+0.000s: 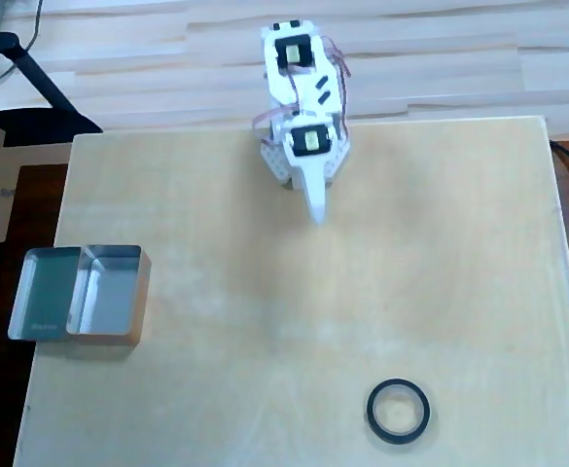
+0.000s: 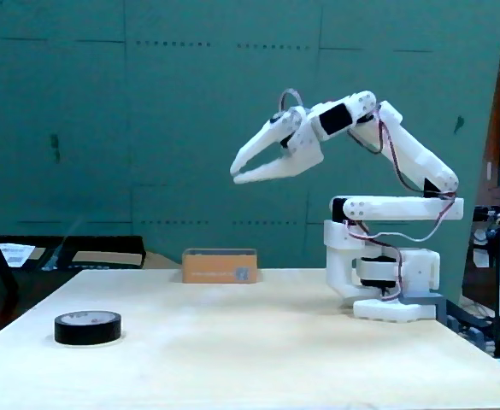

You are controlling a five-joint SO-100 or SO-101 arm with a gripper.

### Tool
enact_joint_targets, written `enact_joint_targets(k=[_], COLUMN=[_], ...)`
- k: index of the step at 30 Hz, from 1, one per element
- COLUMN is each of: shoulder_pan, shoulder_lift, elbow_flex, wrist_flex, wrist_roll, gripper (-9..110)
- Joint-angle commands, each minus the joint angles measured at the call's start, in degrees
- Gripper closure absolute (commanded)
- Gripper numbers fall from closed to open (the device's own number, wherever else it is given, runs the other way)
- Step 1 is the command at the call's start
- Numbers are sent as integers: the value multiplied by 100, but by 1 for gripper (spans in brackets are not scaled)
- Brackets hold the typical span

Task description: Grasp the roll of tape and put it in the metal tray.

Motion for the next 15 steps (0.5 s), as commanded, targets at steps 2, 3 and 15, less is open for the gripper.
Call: enact_joint_targets(k=[2, 3, 15], shoulder_pan=[9, -9, -1608], shoulder_lift=[-1345, -1749, -6653], elbow_flex=[-1011, -1230, -4052], wrist_flex=[105, 114, 229], wrist_roll=[0, 0, 176], gripper=[102, 102, 102])
